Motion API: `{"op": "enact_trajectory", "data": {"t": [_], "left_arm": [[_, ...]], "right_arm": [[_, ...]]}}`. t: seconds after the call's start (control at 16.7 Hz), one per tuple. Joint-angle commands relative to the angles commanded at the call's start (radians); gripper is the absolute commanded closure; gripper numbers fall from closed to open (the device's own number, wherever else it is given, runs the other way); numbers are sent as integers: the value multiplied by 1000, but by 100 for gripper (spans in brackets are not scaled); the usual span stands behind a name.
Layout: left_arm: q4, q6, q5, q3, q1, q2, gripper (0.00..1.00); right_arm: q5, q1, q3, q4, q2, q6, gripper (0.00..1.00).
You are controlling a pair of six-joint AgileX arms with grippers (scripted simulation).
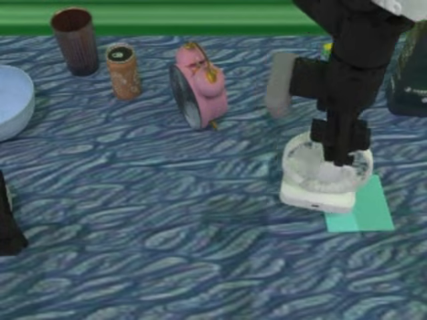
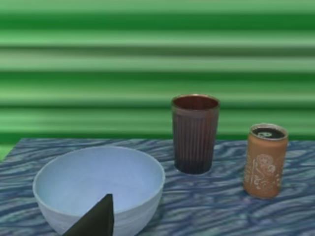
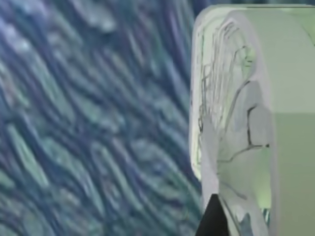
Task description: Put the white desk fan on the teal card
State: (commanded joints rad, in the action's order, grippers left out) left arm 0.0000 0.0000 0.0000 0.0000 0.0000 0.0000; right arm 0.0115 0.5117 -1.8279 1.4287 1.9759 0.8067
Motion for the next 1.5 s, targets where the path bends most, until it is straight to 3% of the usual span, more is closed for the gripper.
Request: {"op": "enact_trajectory", "data": {"t": [0.24,0.48,1.44,1.5], "left_arm": [[0,0,0,0,0,0,0],[0,0,0,0,0,0,0],[0,0,0,0,0,0,0],[0,0,0,0,0,0,0]], "right_arm": [[6,-119,74,-9,-66,292,100],[10,-189,116,-17,-108,431,100],[10,-194,244,-152,-101,440,100],[10,-194,244,-152,-101,440,92]]}}
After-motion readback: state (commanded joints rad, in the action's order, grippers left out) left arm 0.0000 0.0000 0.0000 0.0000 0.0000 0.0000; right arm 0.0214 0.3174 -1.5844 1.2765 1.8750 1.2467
